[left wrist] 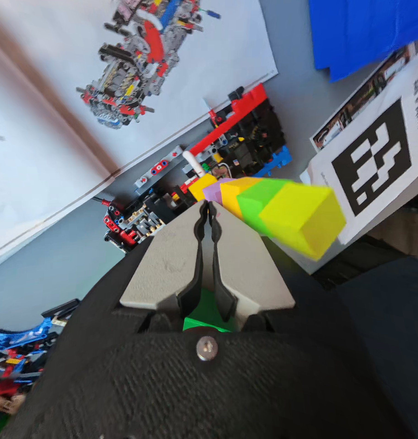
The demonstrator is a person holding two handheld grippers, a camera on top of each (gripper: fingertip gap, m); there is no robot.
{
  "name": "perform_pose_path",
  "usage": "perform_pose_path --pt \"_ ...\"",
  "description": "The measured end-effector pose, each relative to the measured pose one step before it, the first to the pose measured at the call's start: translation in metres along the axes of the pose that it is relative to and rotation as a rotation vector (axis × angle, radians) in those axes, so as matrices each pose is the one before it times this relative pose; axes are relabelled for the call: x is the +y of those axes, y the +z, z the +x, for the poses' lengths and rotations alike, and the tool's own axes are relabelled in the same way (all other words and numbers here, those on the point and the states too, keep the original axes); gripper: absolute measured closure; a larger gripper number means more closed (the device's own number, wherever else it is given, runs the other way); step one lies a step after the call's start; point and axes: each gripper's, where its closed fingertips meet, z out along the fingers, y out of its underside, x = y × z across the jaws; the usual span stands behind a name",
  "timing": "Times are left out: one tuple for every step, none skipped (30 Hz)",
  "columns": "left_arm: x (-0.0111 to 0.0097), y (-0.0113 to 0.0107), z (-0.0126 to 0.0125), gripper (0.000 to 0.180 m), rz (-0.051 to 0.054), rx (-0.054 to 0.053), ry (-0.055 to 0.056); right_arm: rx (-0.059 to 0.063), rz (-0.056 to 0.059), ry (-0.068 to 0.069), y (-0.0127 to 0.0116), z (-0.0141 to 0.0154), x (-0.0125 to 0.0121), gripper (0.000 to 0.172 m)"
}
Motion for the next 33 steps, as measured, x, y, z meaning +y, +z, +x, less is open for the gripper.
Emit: perform_pose_path --pt "0.00004 -0.00067 0.00479 0.18 0.0003 -0.0056 0.0419 -0.0075 0.0013 -0.0003 0.00215 -0.00175 -0.00216 0.158" --pt "-0.00041 -0.00152 0.00467 0.18 0.0066 0.004 0.0335 -0.0085 0.0017 -0.0012 0.00234 -0.00179 -0.0026 0.158" --pt "0.00073 -0.00235 0.00154 0.18 0.001 -0.0045 0.0172 -0.007 0.0002 -0.003 0.00262 -0.00115 -0.00266 0.158" --pt "0.00079 -0.00298 -0.00029 0.18 0.0028 -0.0057 0.006 -0.0056 -0.0012 -0.0045 0.00305 -0.00034 -0.0025 0.158" --pt "-0.00003 -0.0035 -0.00009 0.18 0.013 0.0016 -0.0004 -0.0051 -0.004 -0.0049 0.00356 0.00075 -0.00195 0.158" --pt "0.00015 -0.00387 -0.00058 0.18 0.0151 0.0022 -0.0061 0.0003 -0.0097 -0.0062 0.00432 0.0029 -0.00053 0.157" --pt "0.00134 -0.00376 -0.00142 0.18 0.0099 -0.0042 -0.0072 0.0125 -0.0154 -0.0047 0.00458 0.00633 0.00092 0.157" --pt "0.00184 -0.00365 -0.00069 0.18 0.0085 -0.0034 -0.0048 0.0137 -0.0173 0.0034 0.00433 0.00786 0.00137 0.156" --pt "0.0018 -0.00378 0.00071 0.18 0.0108 0.0013 -0.0033 0.0042 -0.0126 0.0125 0.00387 0.00741 0.00084 0.155" --pt "0.00152 -0.00401 0.00232 0.18 0.0147 0.0058 -0.0027 -0.0007 -0.0069 0.0162 0.0034 0.00741 0.00046 0.154" --pt "0.00143 -0.00398 0.0027 0.18 0.0171 0.0039 -0.0008 0.0018 -0.0089 0.017 0.00295 0.00786 0.00096 0.154" --pt "0.00219 -0.00351 0.00246 0.18 0.014 0.0004 0.0014 0.003 -0.0126 0.0171 0.0023 0.00765 0.00133 0.153" --pt "0.00293 -0.00262 0.00204 0.18 0.0103 -0.0017 0.0023 -0.0004 -0.01 0.0158 0.00188 0.00617 0.00095 0.153" --pt "0.00375 -0.00144 0.00096 0.18 0.005 -0.0039 0.0019 -0.0047 -0.0047 0.0144 0.00148 0.00456 0.00055 0.153" --pt "0.0049 -0.00018 -0.00055 0.18 -0.0039 -0.008 0.0005 -0.0074 -0.0036 0.0137 0.00151 0.00305 0.00057 0.153" --pt "0.00576 0.00084 -0.00155 0.18 -0.0116 -0.0096 -0.0019 -0.0092 -0.0062 0.0118 0.00173 0.0016 0.0011 0.152" --pt "0.00582 0.00147 -0.00092 0.18 -0.0132 -0.0042 -0.0061 -0.0086 -0.0075 0.0084 0.00197 0.00058 0.00146 0.152" --pt "0.00458 0.00169 0.00048 0.18 -0.0072 0.003 -0.0088 -0.0065 -0.0072 0.0042 0.00218 -0.00014 0.00148 0.152" --pt "0.00346 0.00114 0.00162 0.18 0.0 0.0081 -0.0115 -0.0047 -0.0072 0.0017 0.00217 -0.00082 0.00162 0.152" --pt "0.00242 0.00033 0.00275 0.18 0.0069 0.0101 -0.014 -0.0053 -0.0067 -0.0001 0.00228 -0.0016 0.00155 0.151" --pt "0.00189 -0.00043 0.00429 0.18 0.0139 0.0121 -0.016 -0.005 -0.0058 -0.0008 0.00196 -0.00227 0.00159 0.151" --pt "0.00188 -0.00117 0.00646 0.18 0.0192 0.0167 -0.0162 -0.0063 -0.0046 -0.0005 0.00176 -0.0028 0.00154 0.151" --pt "0.00235 -0.00119 0.00853 0.18 0.0213 0.0209 -0.0086 -0.0077 -0.0033 -0.0004 0.00126 -0.00333 0.00166 0.151" --pt "0.00338 -0.00068 0.00853 0.18 0.0175 0.0152 0.0035 -0.0066 -0.0029 -0.0004 0.00102 -0.00352 0.00199 0.151" --pt "0.00478 0.00054 0.00613 0.18 0.0063 0.0009 0.0139 -0.0056 -0.0048 -0.0009 0.00094 -0.00346 0.00277 0.151" --pt "0.00545 0.0017 0.00187 0.18 -0.006 -0.019 0.0201 -0.004 -0.0073 -0.0009 0.00091 -0.00303 0.00362 0.151" --pt "0.00434 0.00221 -0.00276 0.175 -0.012 -0.0364 0.0202 -0.0028 -0.0089 -0.0003 0.00082 -0.00282 0.00404 0.15" --pt "0.00204 0.00227 -0.00417 0.168 -0.0146 -0.0307 0.0185 -0.0018 -0.0093 0.0002 0.00063 -0.00231 0.00412 0.15" --pt "-0.00077 0.00203 -0.00497 0.166 -0.0123 -0.0223 0.0138 0.0 -0.009 0.0001 0.00025 -0.00199 0.00392 0.15" --pt "-0.00445 0.00125 -0.00591 0.16 -0.0034 -0.02 0.0066 0.003 -0.0073 -0.0001 -0.00034 -0.00142 0.00336 0.15" --pt "-0.00822 0.00077 -0.00326 0.149 0.0091 0.0023 0.0081 0.0045 -0.0043 0.0007 -0.00097 -0.00124 0.00272 0.15" --pt "-0.00969 0.00069 -0.00238 0.145 0.0123 0.0073 0.0143 0.0042 -0.0013 0.0027 -0.00166 -0.00136 0.00192 0.15" --pt "-0.00926 0.00124 -0.00453 0.144 0.0068 -0.0077 0.0266 0.004 0.0012 0.0044 -0.00213 -0.00171 0.00139 0.15"
